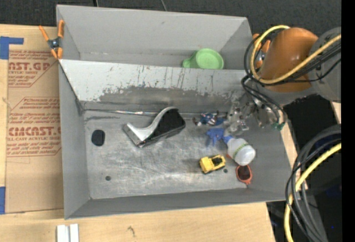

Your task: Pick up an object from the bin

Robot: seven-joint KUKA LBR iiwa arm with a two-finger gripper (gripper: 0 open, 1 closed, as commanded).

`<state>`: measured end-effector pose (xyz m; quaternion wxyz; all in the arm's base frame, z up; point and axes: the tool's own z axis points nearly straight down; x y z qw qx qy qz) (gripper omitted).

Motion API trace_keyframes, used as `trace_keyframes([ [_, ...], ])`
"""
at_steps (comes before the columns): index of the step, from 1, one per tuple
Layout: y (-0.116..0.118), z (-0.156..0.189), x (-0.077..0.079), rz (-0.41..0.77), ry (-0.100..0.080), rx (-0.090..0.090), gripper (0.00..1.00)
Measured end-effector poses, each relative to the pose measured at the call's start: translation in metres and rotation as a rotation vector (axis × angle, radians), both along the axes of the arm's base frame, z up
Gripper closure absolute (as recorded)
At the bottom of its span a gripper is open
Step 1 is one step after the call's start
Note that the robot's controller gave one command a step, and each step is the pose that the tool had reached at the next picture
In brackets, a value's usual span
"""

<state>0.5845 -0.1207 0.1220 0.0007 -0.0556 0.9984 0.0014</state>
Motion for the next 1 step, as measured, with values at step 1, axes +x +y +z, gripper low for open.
trace_keyframes([
  [1, 0.0015, 0.0666, -0.0006, 0.013, 0.002, -0.002, 1.0],
])
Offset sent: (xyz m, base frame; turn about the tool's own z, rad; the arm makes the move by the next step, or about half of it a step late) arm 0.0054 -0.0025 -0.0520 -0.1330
